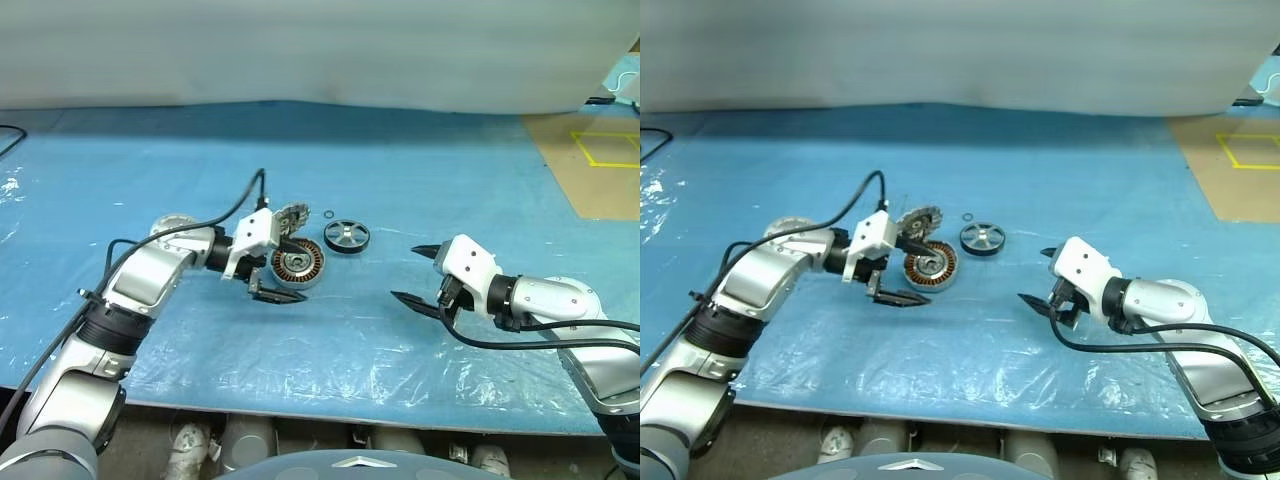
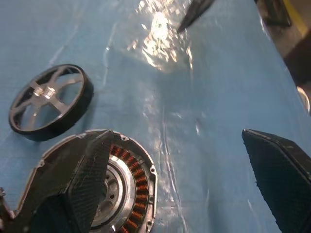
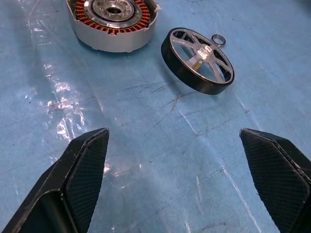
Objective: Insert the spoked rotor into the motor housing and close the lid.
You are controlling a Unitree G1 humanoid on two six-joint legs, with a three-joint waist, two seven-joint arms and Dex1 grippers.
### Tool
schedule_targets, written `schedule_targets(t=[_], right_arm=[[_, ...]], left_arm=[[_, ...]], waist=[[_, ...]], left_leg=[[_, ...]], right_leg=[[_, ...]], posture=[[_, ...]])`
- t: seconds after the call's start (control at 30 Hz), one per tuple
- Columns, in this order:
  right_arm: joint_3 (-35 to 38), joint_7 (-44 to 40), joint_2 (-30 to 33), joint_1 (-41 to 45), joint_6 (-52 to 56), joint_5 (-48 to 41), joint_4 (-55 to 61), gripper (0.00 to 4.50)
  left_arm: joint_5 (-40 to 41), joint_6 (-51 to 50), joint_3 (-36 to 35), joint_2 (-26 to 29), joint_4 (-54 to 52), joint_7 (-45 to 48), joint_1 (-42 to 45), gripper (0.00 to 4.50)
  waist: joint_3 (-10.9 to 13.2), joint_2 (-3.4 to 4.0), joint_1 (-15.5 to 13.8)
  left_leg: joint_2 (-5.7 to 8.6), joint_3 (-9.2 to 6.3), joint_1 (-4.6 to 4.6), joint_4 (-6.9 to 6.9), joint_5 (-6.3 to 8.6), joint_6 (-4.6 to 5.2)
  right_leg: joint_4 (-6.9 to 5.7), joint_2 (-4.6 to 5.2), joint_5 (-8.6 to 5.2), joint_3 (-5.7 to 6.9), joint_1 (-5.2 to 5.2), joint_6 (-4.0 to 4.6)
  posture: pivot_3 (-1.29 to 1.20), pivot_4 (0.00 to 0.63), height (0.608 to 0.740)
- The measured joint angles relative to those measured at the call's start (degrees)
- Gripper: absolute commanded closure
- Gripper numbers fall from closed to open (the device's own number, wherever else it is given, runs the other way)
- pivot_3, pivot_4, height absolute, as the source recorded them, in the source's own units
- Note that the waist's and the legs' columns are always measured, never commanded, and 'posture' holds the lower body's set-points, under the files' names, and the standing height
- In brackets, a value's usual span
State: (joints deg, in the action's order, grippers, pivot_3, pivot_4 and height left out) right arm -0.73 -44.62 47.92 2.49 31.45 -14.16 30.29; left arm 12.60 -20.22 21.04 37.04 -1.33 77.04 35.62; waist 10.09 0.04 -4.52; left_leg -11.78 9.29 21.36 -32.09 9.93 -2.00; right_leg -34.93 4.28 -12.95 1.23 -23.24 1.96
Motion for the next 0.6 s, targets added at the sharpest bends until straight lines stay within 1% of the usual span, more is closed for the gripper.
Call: schedule_targets(t=[0.13, 0.23, 0.5, 0.6], right_arm=[[0.01, 1.14, -0.47, -0.61, 0.39, 0.24, 0.36, 0.00], [0.00, 2.59, -1.40, -1.27, 0.90, 0.52, 1.62, 0.00], [-0.13, 5.58, -3.21, -3.54, 1.81, 1.69, 3.86, 0.00], [-0.14, 6.26, -3.37, -3.54, 2.22, 2.09, 4.29, 0.00]], left_arm=[[-6.34, 5.06, 4.06, 0.61, 1.53, 1.14, 3.45, 0.02], [-9.95, 6.80, 5.09, 1.17, 3.77, 1.51, 5.62, 0.02], [-13.81, 7.97, 5.49, 1.31, 9.19, 2.67, 7.29, 0.02], [-14.86, 9.97, 5.77, 1.27, 10.36, 3.37, 7.45, 0.02]], waist=[[0.00, 0.00, 0.05], [-0.01, 0.01, 0.06], [-0.01, 0.01, -0.06], [-0.01, 0.01, -0.11]], left_leg=[[0.00, 0.00, 0.00, 0.00, -0.01, -0.02], [0.01, 0.00, 0.00, 0.00, -0.01, -0.03], [0.01, 0.00, 0.01, -0.02, -0.01, -0.03], [0.00, 0.00, 0.01, -0.03, -0.01, -0.03]], right_leg=[[-0.01, -0.01, 0.00, 0.01, 0.00, 0.00], [-0.01, -0.01, 0.00, 0.01, 0.00, 0.00], [-0.03, 0.00, 0.00, 0.01, 0.00, 0.00], [-0.04, 0.01, 0.01, 0.01, 0.00, 0.00]], posture=[[0.00, 0.150, 0.740], [0.00, 0.150, 0.740], [0.00, 0.150, 0.740], [0.00, 0.150, 0.740]])
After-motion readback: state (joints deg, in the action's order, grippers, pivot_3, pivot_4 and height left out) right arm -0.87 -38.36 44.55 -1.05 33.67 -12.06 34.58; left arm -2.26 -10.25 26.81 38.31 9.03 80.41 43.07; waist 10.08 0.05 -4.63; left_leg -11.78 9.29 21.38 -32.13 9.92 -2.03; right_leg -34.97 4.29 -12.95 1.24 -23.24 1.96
